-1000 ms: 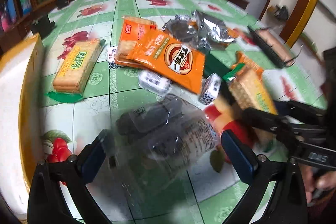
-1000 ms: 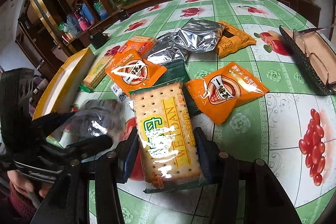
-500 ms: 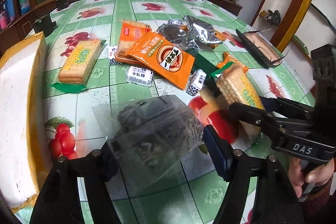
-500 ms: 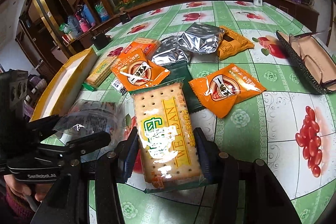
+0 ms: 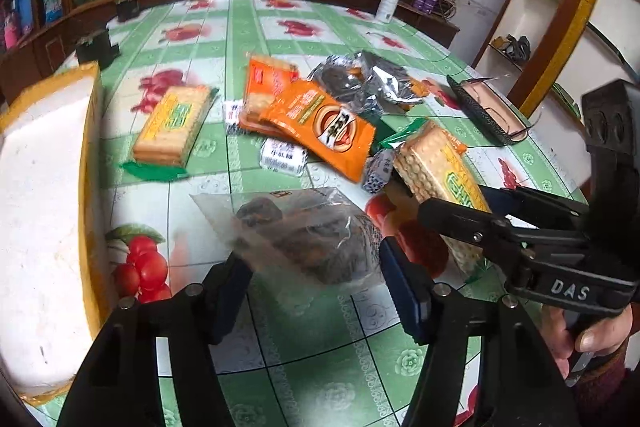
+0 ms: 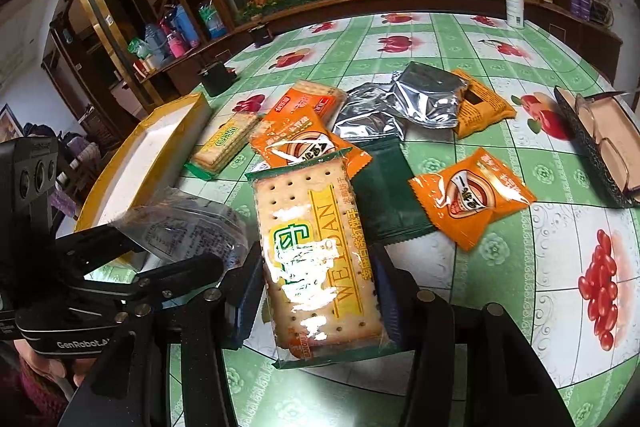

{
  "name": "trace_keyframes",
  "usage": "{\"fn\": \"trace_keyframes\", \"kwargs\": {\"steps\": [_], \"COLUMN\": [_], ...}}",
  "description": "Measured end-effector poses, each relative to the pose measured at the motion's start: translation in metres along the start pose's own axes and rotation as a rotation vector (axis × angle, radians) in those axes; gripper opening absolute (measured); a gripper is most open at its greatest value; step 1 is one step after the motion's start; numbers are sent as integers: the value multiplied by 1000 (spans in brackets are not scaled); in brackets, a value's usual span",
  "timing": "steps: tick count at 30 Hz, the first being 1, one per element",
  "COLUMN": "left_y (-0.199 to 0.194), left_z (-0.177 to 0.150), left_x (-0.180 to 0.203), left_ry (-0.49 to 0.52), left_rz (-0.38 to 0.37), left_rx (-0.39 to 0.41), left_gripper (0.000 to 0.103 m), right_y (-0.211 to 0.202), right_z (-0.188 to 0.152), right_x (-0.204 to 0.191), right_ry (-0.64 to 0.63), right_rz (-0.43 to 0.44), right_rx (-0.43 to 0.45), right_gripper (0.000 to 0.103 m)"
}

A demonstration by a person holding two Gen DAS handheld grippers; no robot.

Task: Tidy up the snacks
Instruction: 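Carry the clear dark-snack bag with left tool while right carries yellow cracker pack toward tray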

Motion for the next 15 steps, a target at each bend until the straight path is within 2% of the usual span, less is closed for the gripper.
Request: {"fn": "trace_keyframes", "kwargs": {"steps": [5, 8, 10, 15], "left_y": [15, 18, 17, 10], "left_z": [-1, 1, 1, 2], "left_x": [-9, -8, -6, -5], "left_ry": [-63, -54, -51, -44], "left_rz": [-51, -38, -42, -49], "left_rx": [-49, -25, -5, 14], "left_gripper": [66, 62, 53, 52], "right_y": [6, 8, 7, 0], "right_z": [-3, -6, -6, -5], "right_x": [0, 2, 3, 3], "right_ry": [5, 13, 13, 12], "right_rz": [-5, -4, -2, -1], "right_rx": [-17, -23, -21, -5], "right_gripper": [55, 55, 55, 55]}}
Point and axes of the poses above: each gripper's, at about its wrist camera, not at the fingertips, and y roughly the way its jaws point, x to its right, z to its top, the point moved 2 cm from there along y, roughly the way its jaws point, and after that the axes turned 2 degrees about z, right-handed, at the moved point
